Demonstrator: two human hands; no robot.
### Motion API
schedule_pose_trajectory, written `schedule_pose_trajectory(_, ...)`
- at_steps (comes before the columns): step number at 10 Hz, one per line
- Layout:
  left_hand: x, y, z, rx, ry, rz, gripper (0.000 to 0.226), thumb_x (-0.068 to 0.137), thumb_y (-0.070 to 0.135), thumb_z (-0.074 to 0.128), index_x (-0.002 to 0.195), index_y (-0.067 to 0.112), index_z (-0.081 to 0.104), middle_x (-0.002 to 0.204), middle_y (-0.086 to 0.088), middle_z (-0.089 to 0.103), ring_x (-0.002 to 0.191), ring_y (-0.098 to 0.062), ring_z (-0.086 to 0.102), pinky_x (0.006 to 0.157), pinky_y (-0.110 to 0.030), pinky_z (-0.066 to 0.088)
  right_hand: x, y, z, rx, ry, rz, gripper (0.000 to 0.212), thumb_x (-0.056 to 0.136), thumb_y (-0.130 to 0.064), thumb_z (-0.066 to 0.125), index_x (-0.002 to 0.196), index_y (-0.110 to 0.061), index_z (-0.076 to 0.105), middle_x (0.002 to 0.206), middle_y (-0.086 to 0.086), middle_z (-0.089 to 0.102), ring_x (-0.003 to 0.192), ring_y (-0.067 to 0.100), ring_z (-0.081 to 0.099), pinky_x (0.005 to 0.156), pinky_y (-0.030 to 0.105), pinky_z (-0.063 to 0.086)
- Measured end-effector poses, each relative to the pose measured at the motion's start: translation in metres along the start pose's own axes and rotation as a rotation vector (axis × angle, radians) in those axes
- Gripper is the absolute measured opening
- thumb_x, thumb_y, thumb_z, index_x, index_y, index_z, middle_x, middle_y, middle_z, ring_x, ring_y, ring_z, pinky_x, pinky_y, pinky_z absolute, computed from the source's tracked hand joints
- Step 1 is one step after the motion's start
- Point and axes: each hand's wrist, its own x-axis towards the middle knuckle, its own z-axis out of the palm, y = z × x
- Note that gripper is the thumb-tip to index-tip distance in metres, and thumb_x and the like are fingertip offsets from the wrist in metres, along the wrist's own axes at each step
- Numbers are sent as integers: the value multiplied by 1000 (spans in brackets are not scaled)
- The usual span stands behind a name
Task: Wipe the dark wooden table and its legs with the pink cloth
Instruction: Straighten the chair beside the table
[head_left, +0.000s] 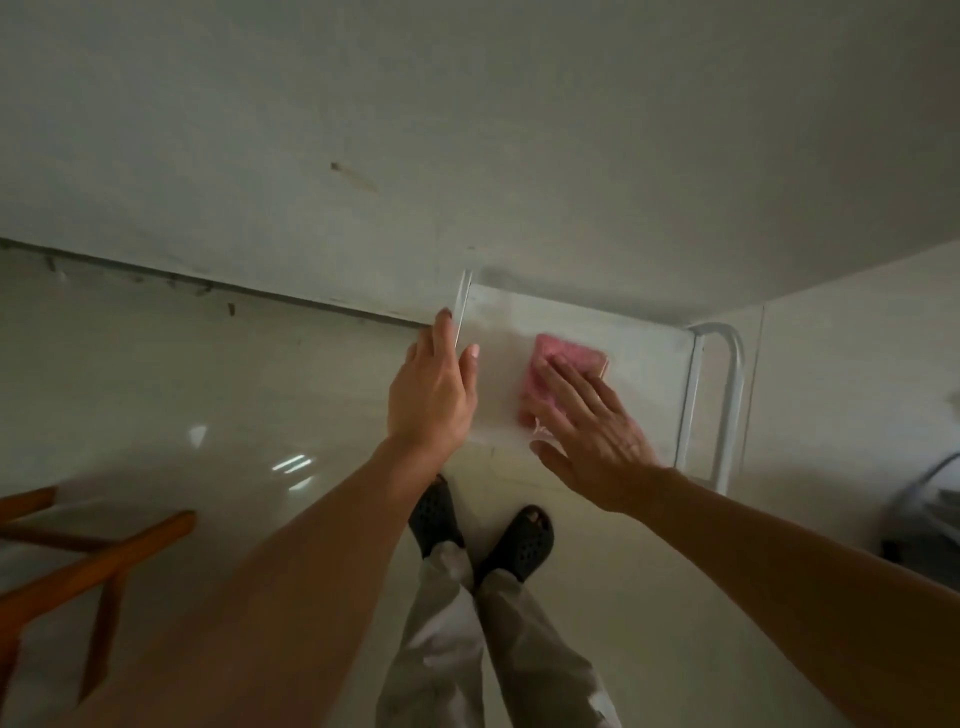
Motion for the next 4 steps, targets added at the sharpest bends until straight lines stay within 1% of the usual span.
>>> schedule_pose_trajectory(1,0,3,4,-28,0,11,49,99,32,40,133,-3,42,113,-23,59,95,-38,61,66,-42,52,3,-1,10,-21,16,91,67,100,-47,31,153,-7,22,159,20,18,148,35,15,117,55,24)
schedule_pose_trajectory(2,-1,1,2,-17,-22,-8,45,100,28,45,132,-4,43,112,-23,60,94,-39,61,66,-41,48,4,-1,20,-87,-23,94,67,101,-49,24,152,-6,19,159,18,17,148,33,14,119,53,21)
schedule_pose_trajectory(3,2,-3,2,-22,-10,26,46,98,26,47,129,-7,45,105,-25,62,87,-41,63,63,-41,50,8,3,18,-74,-71,40,68,100,-50,24,153,-8,21,160,16,16,149,32,14,118,53,22)
schedule_pose_trajectory(4,-3,-1,2,-50,-41,6,42,98,22,48,128,-6,45,102,-24,63,84,-40,63,61,-39,50,8,1,-3,54,-59,81,71,97,-55,28,150,-8,32,158,15,26,147,30,22,117,52,27)
